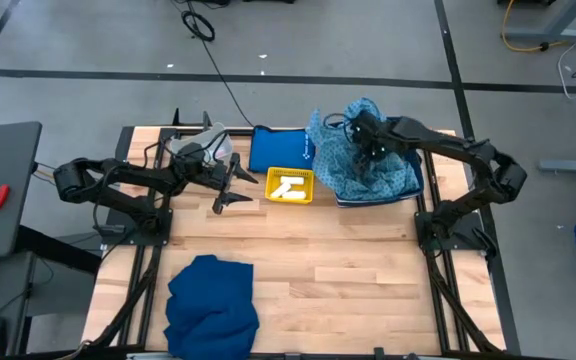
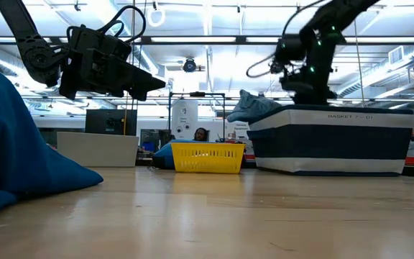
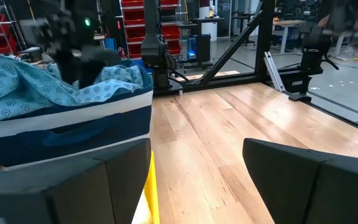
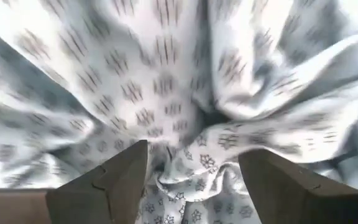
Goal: Pick & place medical supplies in basket/bin
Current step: Put the light blue patient gown into the blue bin
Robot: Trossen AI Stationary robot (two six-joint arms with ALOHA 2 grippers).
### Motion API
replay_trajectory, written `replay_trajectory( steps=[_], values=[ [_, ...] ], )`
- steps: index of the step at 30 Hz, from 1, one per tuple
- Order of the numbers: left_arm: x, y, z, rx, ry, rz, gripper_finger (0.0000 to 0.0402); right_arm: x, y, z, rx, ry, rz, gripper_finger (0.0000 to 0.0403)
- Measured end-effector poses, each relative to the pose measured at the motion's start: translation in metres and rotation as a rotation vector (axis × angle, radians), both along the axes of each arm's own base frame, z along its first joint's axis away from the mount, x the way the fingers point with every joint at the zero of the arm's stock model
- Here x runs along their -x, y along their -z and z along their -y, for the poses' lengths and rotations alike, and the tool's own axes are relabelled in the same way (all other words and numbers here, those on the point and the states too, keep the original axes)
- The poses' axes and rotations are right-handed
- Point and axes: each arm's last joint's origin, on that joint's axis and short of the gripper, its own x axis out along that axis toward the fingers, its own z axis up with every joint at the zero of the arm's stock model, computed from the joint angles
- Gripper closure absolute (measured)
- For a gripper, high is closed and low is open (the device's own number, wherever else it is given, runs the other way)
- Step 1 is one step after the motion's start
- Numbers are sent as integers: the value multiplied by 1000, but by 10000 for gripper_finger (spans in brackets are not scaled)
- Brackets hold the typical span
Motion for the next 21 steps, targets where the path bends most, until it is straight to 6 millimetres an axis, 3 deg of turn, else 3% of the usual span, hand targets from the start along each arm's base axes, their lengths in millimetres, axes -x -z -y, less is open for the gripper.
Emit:
replay_trajectory(
  steps=[8,11,15,19,21],
  values=[
    [0,0,0,0,0,0,143,-11,-51,8,89,-89,89,143],
    [0,0,0,0,0,0,143,-15,-66,10,123,-129,135,161],
    [0,0,0,0,0,0,143,-20,-75,14,176,-134,194,237],
    [0,0,0,0,0,0,143,-25,-78,15,251,-163,209,364],
    [0,0,0,0,-1,0,143,-32,-77,15,327,-184,220,388]
  ],
)
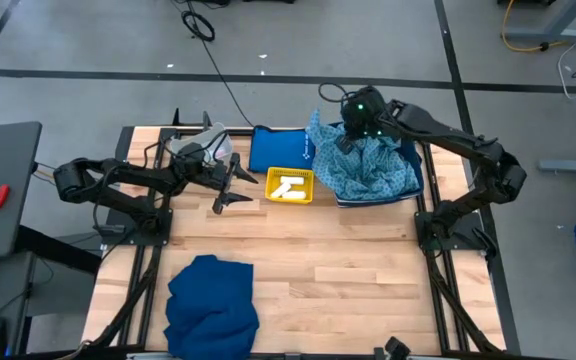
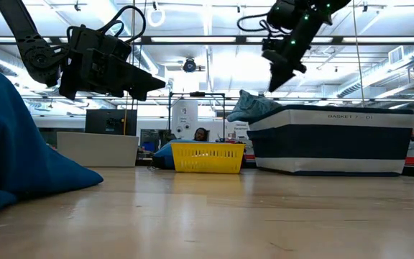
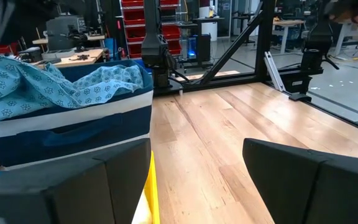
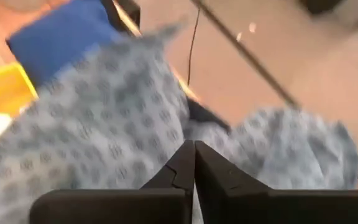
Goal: Pick & place medical supplies in basket/bin
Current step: Put the light blue patient gown into the blue bin
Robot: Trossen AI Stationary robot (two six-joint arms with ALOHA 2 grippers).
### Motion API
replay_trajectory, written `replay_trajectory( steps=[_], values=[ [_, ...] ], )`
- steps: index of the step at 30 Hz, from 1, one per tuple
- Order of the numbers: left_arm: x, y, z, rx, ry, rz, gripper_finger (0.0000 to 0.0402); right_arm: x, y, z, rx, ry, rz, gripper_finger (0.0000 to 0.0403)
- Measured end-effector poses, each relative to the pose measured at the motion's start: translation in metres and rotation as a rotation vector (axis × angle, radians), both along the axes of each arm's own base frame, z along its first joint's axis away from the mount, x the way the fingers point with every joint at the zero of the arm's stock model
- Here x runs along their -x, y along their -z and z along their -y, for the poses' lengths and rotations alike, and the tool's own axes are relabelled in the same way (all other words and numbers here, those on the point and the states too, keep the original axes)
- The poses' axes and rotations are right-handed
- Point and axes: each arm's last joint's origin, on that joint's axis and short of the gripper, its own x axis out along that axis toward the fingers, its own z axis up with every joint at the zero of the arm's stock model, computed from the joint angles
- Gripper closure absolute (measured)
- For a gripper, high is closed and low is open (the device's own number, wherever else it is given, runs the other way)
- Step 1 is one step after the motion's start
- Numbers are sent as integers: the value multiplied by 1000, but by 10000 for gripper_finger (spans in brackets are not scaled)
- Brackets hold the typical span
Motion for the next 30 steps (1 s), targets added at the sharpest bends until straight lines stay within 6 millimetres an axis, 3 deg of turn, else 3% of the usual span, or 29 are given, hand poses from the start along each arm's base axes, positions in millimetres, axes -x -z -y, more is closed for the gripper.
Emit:
replay_trajectory(
  steps=[4,9,21,25,30],
  values=[
    [0,1,0,-8,0,-7,143,-11,7,-2,83,-50,60,398],
    [0,3,0,-10,-10,-21,143,-12,35,-2,91,-45,77,400],
    [0,3,-1,-23,-23,-24,143,48,143,-12,-321,116,-137,402],
    [0,3,-1,-23,-23,-24,143,59,159,-19,-377,126,-169,402],
    [0,3,-1,-22,-24,-25,143,60,161,-20,-380,144,-169,402]
  ],
)
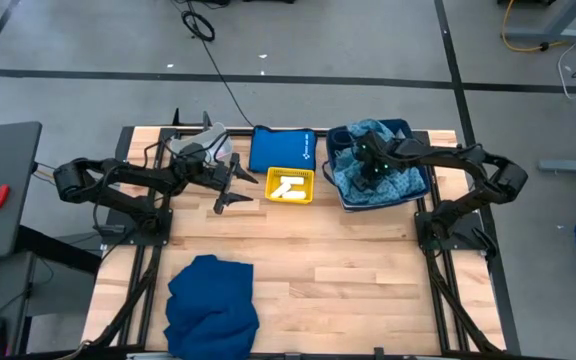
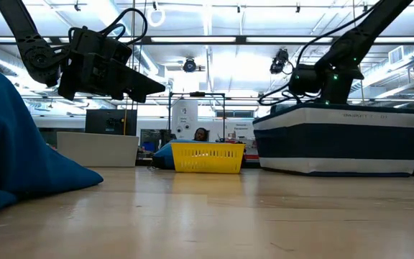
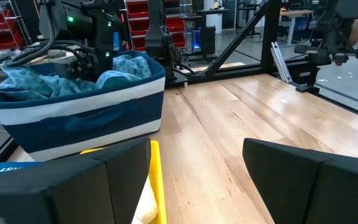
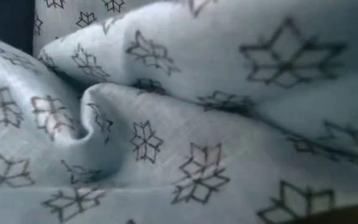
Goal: Pick & place medical supplies in basket/bin
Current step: Put the light blue patient gown into the blue bin, then put the blue patient gown into the blue bin
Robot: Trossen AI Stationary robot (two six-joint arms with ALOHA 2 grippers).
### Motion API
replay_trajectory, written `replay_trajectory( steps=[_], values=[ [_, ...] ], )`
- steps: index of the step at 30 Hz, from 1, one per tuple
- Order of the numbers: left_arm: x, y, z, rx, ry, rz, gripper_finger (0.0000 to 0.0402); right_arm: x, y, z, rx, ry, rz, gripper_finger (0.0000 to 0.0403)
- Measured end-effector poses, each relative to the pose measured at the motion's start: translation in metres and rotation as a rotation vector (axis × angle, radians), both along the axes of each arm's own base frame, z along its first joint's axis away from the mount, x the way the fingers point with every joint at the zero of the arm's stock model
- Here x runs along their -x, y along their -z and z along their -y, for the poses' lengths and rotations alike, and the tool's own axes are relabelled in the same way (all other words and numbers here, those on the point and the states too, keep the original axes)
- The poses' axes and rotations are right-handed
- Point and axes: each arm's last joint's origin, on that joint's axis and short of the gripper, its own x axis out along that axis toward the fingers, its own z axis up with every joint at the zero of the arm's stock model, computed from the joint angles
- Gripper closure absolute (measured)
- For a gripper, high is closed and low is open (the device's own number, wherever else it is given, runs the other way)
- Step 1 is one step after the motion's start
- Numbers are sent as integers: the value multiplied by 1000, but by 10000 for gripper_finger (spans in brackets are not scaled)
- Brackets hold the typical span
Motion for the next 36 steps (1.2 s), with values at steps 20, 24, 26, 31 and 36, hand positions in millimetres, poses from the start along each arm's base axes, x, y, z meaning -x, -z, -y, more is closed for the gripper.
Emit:
replay_trajectory(
  steps=[20,24,26,31,36],
  values=[
    [0,1,0,7,-1,-10,143,-24,-55,-17,249,22,59,403],
    [0,1,0,6,-1,-10,143,-25,-71,-24,334,25,81,403],
    [0,1,0,5,0,-9,143,-25,-80,-27,371,26,102,403],
    [0,1,0,5,0,-9,143,-26,-96,-35,468,6,164,403],
    [0,1,0,5,-1,-10,143,-36,-107,-41,538,-120,264,403]
  ],
)
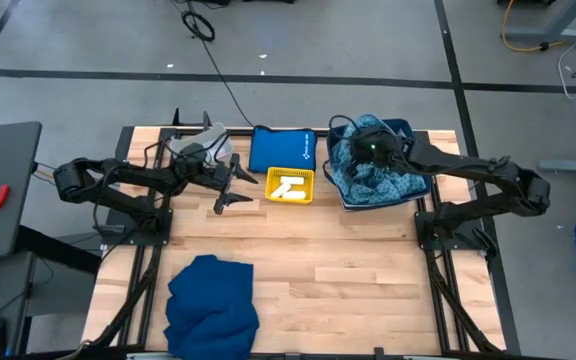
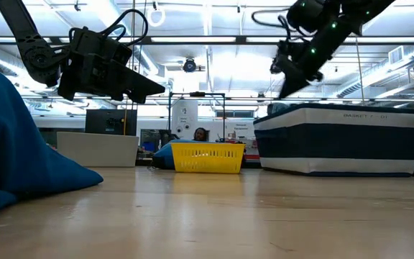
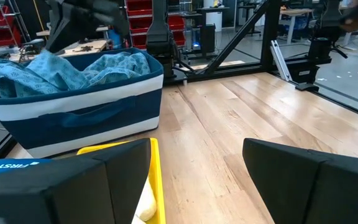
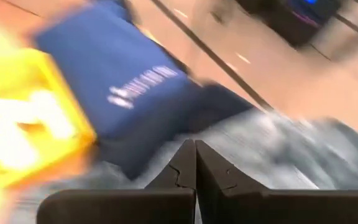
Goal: Pick & place medical supplies in basket/bin
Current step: Put the blue patient gown into the blue bin
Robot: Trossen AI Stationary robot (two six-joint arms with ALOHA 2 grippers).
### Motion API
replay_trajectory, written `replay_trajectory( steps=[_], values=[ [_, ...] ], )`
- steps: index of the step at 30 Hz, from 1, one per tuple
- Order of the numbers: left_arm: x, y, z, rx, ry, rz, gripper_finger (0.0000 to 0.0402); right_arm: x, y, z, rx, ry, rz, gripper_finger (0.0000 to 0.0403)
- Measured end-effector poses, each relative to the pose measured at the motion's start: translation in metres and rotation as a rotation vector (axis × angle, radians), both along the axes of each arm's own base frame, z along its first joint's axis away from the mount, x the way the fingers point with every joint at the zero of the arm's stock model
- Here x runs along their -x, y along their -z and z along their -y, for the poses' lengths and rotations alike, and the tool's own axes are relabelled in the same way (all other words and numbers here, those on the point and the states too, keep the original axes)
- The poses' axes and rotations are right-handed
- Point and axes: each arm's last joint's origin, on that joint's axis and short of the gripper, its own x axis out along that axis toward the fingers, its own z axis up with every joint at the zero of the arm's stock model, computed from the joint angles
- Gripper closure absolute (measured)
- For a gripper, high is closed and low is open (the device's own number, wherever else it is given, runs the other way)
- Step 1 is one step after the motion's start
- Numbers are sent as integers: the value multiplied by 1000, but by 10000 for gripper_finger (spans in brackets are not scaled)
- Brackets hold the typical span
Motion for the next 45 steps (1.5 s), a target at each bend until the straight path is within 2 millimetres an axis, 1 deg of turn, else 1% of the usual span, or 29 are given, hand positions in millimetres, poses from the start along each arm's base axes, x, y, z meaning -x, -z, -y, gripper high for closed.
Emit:
replay_trajectory(
  steps=[4,8,13,16,21,26,30,33,37,42,45],
  values=[
    [0,0,0,0,0,0,143,-14,-7,-8,-10,-205,116,403],
    [0,0,0,12,6,-4,143,-25,-14,-22,-15,-380,208,403],
    [0,1,3,66,77,-16,143,-36,-18,-49,-25,-528,259,403],
    [-3,3,13,107,171,-44,143,-40,-18,-68,-10,-562,247,403],
    [-14,3,44,110,270,-61,143,-43,-18,-98,23,-602,224,403],
    [-23,5,78,89,262,-83,132,-43,-18,-127,49,-644,211,403],
    [-23,5,101,114,255,-143,111,-40,-15,-145,69,-663,175,403],
    [-21,3,116,131,224,-238,91,-37,-12,-154,69,-670,134,403],
    [-20,-7,140,126,183,-378,72,-32,-6,-163,47,-661,85,403],
    [-15,-27,174,105,121,-607,67,-26,8,-173,29,-683,48,403],
    [-7,-41,193,97,71,-726,67,-22,17,-176,8,-684,25,403]
  ],
)
